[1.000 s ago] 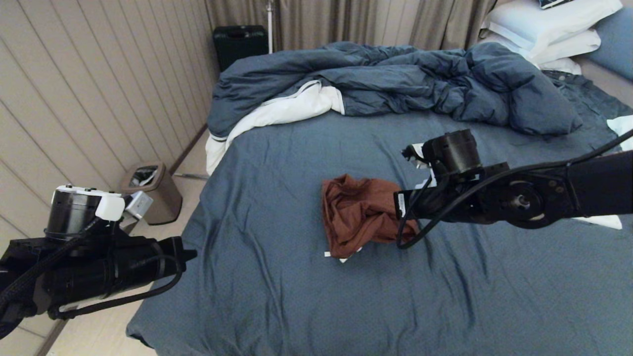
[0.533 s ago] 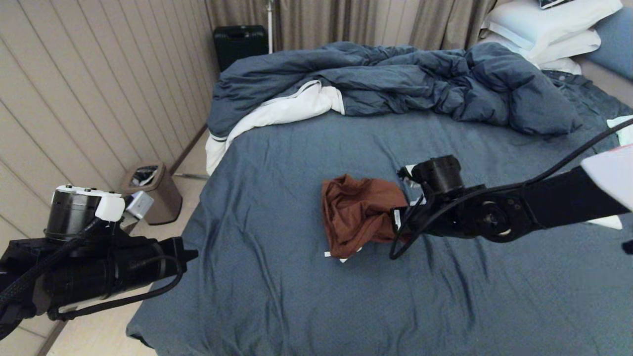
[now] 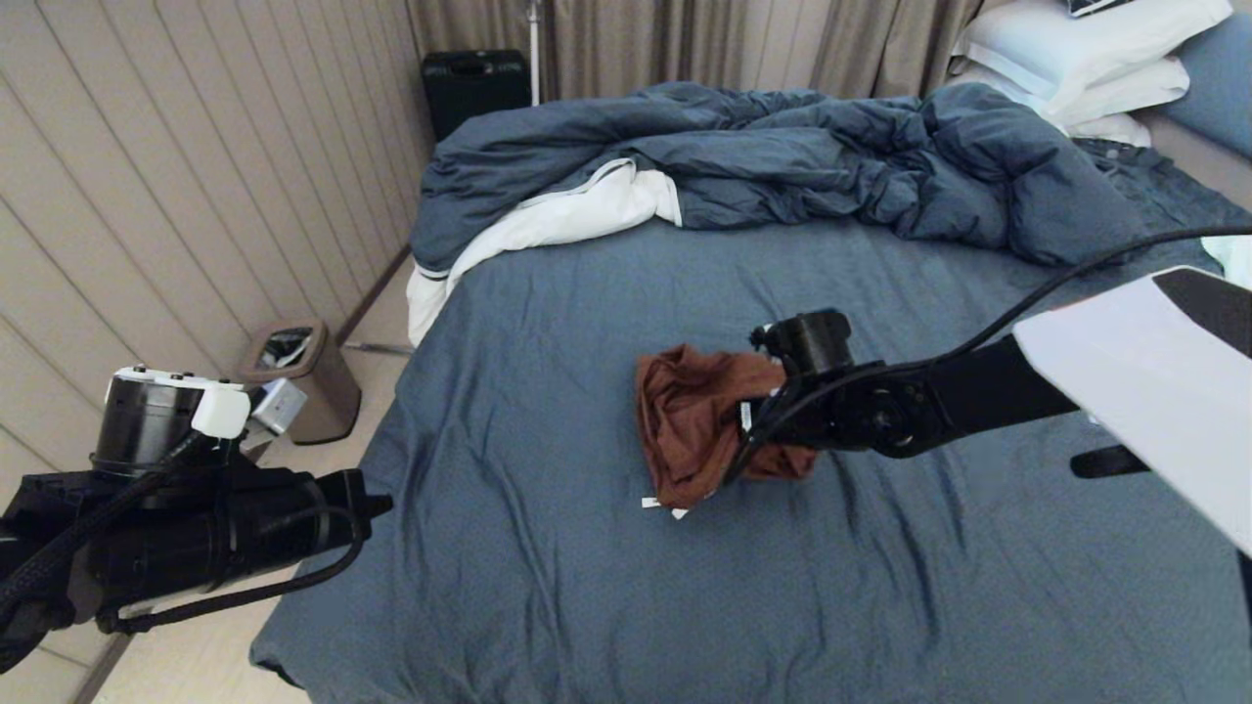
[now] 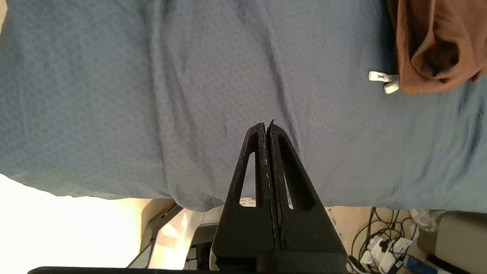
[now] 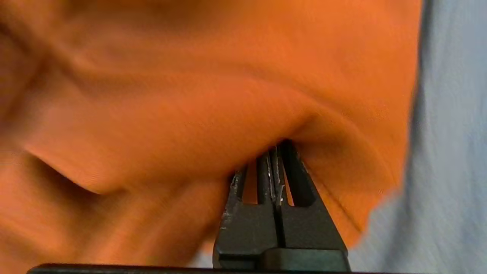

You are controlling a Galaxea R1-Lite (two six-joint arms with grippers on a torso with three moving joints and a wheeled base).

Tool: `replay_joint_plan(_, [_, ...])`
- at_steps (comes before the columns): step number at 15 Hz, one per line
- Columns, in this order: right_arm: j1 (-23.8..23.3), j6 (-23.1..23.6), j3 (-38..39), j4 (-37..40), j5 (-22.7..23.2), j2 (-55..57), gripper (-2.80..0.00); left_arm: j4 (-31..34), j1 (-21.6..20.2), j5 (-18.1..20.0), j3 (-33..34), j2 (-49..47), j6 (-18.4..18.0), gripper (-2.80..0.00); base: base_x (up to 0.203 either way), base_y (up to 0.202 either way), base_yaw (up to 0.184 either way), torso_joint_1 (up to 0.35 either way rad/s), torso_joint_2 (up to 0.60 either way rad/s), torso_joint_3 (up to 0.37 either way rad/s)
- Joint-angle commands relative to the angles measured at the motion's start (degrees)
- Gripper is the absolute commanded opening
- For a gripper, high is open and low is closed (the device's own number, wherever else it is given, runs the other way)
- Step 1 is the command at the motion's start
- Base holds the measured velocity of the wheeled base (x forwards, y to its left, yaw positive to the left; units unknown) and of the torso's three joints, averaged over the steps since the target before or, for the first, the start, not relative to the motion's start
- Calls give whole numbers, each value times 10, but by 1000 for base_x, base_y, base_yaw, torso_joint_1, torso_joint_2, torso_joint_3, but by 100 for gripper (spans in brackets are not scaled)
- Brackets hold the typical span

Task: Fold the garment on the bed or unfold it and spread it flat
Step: Fold the brown shorts

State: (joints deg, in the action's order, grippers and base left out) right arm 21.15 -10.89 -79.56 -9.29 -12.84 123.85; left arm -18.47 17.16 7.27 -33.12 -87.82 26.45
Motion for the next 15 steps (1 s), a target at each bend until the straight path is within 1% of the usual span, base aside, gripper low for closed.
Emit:
replay_joint_plan(1, [18, -6, -55, 1, -5, 12, -280, -2, 4, 0, 1, -3, 2, -280, 0, 0, 0, 0, 0, 0])
replay_joint_plan(4, [47, -5, -110, 7, -11, 15, -280, -2, 5, -1, 1, -7, 2, -280, 0, 0, 0, 0, 0, 0])
replay_joint_plan(6, [76, -5, -143, 7, -11, 26, -280, -2, 5, -1, 1, -9, 2, -280, 0, 0, 0, 0, 0, 0])
replay_joint_plan(9, [107, -4, -170, 7, -17, 40, -280, -2, 15, -1, 4, -10, 2, -280, 0, 0, 0, 0, 0, 0])
replay_joint_plan(11, [103, -2, -159, 7, -17, 37, -280, -3, 22, -3, 6, -15, 2, -280, 0, 0, 0, 0, 0, 0])
replay_joint_plan(13, [96, -2, -130, 5, -17, 28, -280, -3, 22, -5, 5, -14, 2, -280, 0, 0, 0, 0, 0, 0])
replay_joint_plan(15, [76, 0, -93, 3, -17, 7, -280, -6, 22, -5, 6, -15, 2, -280, 0, 0, 0, 0, 0, 0])
